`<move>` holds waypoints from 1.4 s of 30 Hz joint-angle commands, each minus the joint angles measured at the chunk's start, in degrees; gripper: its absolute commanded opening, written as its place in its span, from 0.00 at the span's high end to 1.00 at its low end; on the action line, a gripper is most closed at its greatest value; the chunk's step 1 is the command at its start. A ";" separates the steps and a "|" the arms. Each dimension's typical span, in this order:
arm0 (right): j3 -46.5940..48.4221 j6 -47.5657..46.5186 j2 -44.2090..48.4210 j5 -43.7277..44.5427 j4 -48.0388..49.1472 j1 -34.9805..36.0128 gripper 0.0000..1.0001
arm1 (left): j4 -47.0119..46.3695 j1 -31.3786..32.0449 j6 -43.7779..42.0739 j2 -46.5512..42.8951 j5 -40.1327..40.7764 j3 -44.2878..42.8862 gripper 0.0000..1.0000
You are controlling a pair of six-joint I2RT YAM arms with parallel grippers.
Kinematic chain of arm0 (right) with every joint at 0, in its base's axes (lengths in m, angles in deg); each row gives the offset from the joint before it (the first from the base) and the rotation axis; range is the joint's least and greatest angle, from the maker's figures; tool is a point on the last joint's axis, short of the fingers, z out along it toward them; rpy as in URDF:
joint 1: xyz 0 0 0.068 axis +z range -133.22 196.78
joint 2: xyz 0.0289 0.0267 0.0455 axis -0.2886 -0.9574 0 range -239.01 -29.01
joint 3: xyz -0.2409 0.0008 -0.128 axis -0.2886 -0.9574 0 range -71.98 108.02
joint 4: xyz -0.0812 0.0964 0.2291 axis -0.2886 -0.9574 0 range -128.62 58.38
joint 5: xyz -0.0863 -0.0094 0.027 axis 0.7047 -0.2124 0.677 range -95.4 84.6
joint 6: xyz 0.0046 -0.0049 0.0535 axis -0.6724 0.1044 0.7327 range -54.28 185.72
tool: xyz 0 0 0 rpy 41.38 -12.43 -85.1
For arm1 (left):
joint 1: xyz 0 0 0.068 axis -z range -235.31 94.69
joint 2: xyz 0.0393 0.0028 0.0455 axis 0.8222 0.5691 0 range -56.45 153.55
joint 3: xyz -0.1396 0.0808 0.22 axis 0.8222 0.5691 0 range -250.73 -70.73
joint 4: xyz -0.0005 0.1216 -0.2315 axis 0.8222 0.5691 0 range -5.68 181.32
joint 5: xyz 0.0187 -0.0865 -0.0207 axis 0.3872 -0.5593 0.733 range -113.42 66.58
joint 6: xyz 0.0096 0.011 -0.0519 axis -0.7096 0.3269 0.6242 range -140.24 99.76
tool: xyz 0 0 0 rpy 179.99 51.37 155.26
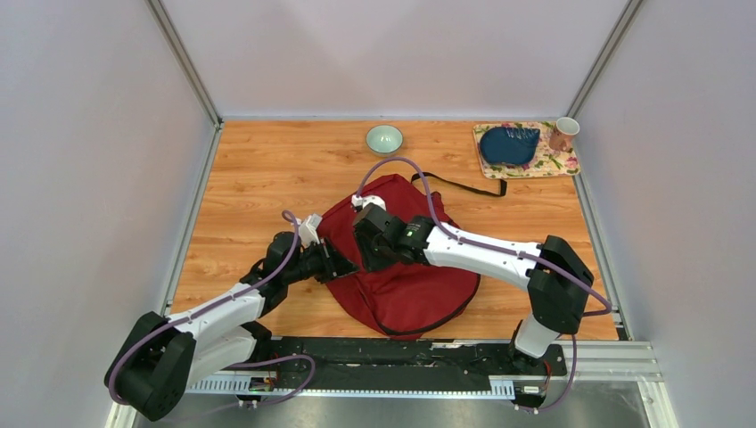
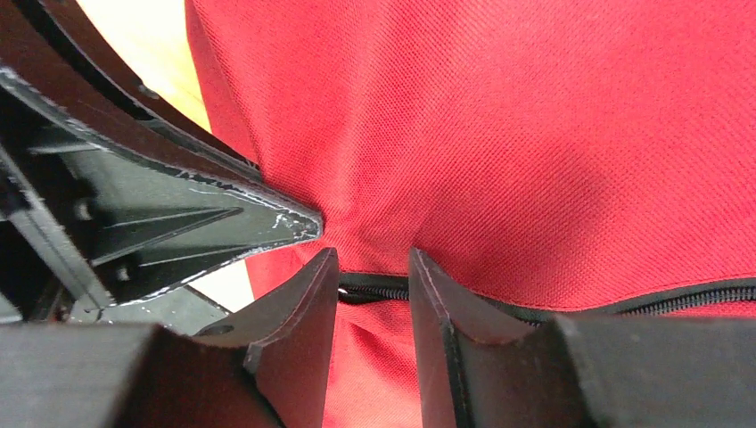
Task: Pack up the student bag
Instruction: Adjust the student bag at the center of the board, then zip the student bag at the center of the board.
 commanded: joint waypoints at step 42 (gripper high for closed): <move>0.11 2.19 -5.45 3.04 -7.03 6.79 0.65 | -5.27 0.06 -0.49 -2.14 -4.23 0.58 0.93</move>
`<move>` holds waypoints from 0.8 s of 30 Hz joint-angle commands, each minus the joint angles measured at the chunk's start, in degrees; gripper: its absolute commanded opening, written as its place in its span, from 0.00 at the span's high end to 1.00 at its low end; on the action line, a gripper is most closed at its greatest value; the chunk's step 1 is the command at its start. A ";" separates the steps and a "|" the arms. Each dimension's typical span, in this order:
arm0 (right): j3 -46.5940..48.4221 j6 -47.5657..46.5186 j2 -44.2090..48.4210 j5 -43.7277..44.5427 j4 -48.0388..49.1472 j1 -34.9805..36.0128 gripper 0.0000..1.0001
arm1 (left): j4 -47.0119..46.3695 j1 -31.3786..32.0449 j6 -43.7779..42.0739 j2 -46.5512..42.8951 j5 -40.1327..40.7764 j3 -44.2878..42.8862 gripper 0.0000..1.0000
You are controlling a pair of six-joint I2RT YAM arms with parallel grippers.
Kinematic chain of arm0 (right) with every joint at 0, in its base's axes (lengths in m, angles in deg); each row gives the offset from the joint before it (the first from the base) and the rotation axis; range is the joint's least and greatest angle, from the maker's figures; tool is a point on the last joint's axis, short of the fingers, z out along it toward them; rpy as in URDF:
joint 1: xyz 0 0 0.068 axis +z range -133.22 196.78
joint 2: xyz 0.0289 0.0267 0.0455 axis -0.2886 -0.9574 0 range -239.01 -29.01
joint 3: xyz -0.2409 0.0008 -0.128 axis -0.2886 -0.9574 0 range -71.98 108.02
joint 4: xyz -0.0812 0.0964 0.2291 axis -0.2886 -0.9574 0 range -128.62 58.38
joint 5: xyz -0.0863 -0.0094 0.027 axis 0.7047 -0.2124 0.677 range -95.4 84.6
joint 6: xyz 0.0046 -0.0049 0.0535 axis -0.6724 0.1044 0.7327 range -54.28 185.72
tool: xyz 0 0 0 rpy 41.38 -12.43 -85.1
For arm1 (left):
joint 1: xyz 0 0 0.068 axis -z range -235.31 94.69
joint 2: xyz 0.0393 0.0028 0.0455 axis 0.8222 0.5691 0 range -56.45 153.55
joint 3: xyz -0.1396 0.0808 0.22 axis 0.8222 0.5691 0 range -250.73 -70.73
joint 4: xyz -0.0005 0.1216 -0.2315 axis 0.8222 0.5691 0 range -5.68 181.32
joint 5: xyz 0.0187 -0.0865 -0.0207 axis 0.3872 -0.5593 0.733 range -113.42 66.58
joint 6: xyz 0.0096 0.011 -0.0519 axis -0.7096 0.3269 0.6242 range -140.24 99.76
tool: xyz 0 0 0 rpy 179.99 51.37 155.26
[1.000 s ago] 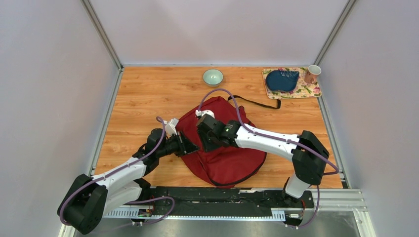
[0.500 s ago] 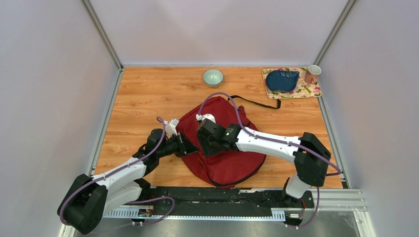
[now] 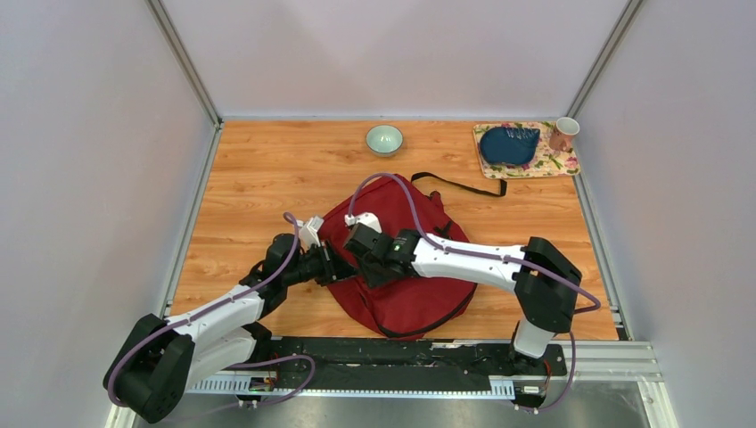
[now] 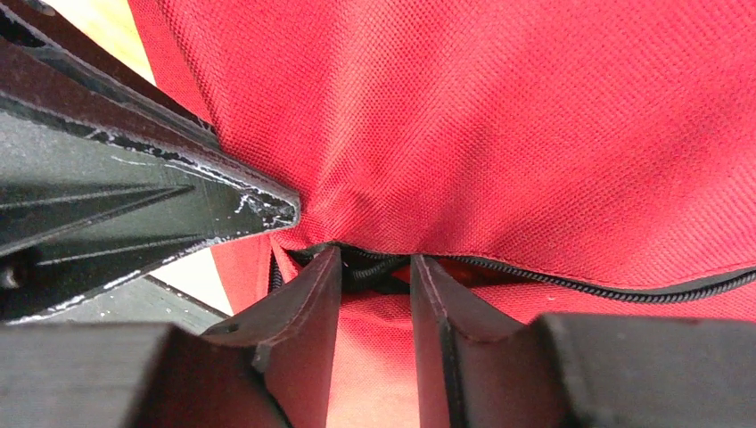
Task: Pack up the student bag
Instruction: Zip the student bag at the center of the board.
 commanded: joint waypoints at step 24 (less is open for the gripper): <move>-2.55 10.50 4.12 14.10 -1.13 7.74 1.00 | -2.99 -0.01 -1.39 -1.91 -0.79 0.36 0.95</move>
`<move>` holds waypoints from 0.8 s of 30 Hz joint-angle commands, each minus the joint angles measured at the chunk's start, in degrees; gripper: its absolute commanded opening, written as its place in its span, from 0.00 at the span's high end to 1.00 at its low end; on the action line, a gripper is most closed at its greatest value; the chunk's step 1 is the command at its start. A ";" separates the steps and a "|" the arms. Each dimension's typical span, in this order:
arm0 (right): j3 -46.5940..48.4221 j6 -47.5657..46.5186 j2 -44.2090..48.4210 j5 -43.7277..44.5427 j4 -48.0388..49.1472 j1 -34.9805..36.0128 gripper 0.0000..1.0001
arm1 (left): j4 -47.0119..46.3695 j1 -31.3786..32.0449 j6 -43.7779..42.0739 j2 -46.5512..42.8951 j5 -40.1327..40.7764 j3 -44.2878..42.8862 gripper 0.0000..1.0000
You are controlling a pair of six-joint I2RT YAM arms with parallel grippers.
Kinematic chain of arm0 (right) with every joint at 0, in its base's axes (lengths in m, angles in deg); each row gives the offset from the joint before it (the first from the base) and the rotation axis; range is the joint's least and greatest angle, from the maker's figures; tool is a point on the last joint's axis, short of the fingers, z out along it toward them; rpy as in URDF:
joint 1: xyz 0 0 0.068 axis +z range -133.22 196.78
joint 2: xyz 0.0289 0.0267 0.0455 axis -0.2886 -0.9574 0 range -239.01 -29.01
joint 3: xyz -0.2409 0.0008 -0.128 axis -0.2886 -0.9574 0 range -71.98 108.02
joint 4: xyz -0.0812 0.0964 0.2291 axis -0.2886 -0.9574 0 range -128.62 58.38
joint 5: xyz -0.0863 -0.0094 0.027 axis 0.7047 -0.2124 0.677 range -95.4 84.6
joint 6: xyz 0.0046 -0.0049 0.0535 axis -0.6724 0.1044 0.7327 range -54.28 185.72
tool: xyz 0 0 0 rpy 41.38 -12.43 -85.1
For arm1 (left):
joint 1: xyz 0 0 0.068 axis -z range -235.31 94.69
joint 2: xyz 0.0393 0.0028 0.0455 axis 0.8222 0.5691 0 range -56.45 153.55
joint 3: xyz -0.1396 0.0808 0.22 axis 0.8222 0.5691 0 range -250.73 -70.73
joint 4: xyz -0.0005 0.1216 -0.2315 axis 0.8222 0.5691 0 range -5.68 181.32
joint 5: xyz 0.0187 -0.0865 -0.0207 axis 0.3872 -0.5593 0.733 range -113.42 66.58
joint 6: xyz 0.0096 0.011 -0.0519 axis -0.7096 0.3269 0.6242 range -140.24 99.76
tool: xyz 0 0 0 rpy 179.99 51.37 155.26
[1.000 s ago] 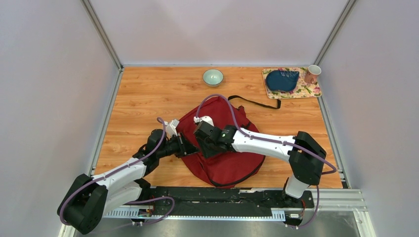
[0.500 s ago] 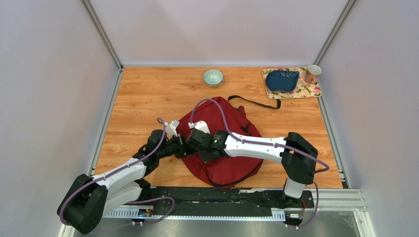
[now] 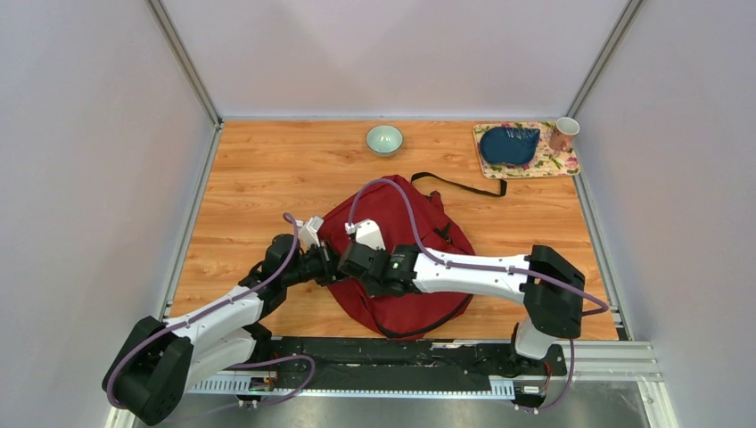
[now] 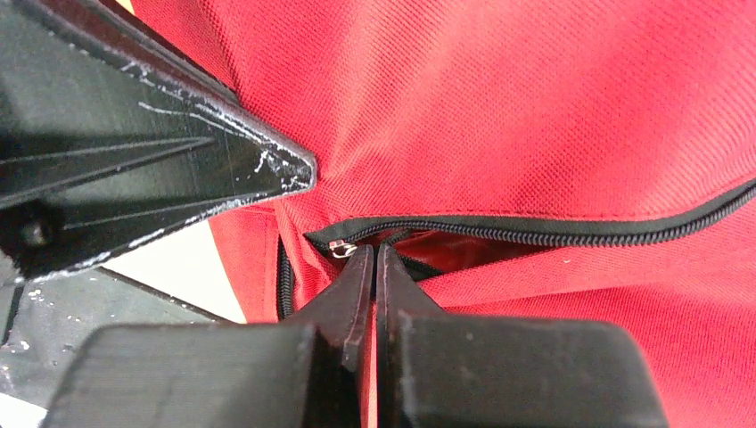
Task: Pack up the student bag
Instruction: Zip the student bag at the center of the board.
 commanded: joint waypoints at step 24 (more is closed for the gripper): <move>-1.83 -2.07 10.44 13.07 2.47 0.63 1.00 | 2.77 -0.03 -8.75 -5.58 0.43 1.46 1.00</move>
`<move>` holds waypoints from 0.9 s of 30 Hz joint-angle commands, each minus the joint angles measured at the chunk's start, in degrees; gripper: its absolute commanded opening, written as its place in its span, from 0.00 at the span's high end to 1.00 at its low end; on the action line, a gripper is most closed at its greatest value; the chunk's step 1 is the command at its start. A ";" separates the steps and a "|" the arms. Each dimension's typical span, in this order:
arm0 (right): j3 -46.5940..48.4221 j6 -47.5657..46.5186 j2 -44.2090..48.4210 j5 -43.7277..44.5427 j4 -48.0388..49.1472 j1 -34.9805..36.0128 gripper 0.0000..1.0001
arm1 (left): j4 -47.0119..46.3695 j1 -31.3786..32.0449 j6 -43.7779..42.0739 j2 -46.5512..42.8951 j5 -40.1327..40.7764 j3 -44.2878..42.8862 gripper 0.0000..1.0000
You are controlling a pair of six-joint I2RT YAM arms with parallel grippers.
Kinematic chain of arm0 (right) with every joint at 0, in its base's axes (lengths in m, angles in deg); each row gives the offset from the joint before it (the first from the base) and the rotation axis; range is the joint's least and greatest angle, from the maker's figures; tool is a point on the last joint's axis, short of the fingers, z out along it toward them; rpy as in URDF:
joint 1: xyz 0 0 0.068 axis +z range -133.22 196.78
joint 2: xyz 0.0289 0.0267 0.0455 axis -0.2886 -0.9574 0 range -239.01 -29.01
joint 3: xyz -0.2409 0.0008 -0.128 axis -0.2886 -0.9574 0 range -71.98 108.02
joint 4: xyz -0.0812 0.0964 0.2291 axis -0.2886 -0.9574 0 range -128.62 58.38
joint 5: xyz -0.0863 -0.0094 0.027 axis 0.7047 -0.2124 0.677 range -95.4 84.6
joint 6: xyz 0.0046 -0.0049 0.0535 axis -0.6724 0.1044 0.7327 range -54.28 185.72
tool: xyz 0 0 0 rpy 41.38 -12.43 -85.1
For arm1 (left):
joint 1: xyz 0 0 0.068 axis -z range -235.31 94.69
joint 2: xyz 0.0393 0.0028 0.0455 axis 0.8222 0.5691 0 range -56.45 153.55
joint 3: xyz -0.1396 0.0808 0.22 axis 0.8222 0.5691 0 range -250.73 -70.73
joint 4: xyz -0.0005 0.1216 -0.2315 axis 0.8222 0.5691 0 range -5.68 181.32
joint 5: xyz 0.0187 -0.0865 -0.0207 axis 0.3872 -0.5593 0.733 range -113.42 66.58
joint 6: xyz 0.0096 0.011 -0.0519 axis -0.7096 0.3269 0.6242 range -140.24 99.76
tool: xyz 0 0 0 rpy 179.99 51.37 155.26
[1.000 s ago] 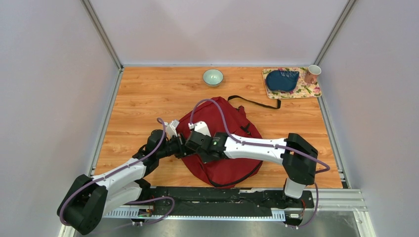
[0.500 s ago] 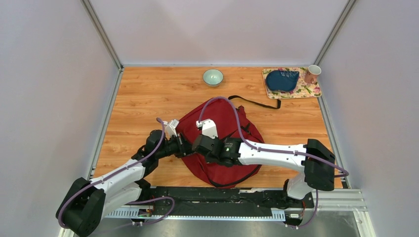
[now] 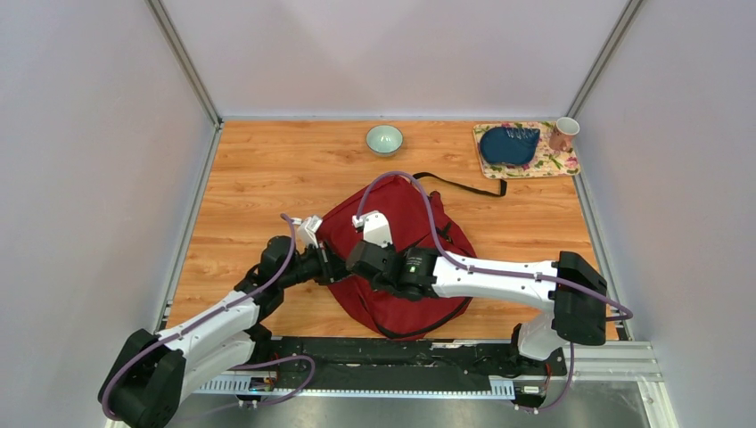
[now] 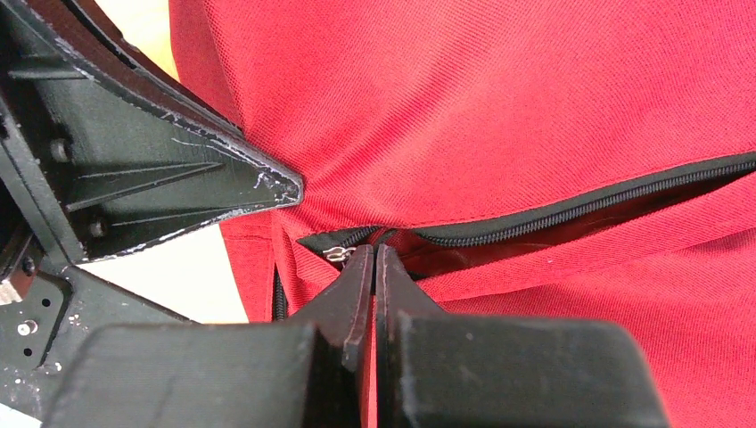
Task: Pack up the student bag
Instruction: Zip the student bag at the center of the board.
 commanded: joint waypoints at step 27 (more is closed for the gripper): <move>-1.58 -2.63 2.88 -5.05 2.45 -2.88 1.00 | -7.12 -0.01 7.21 -4.31 -6.81 2.60 0.53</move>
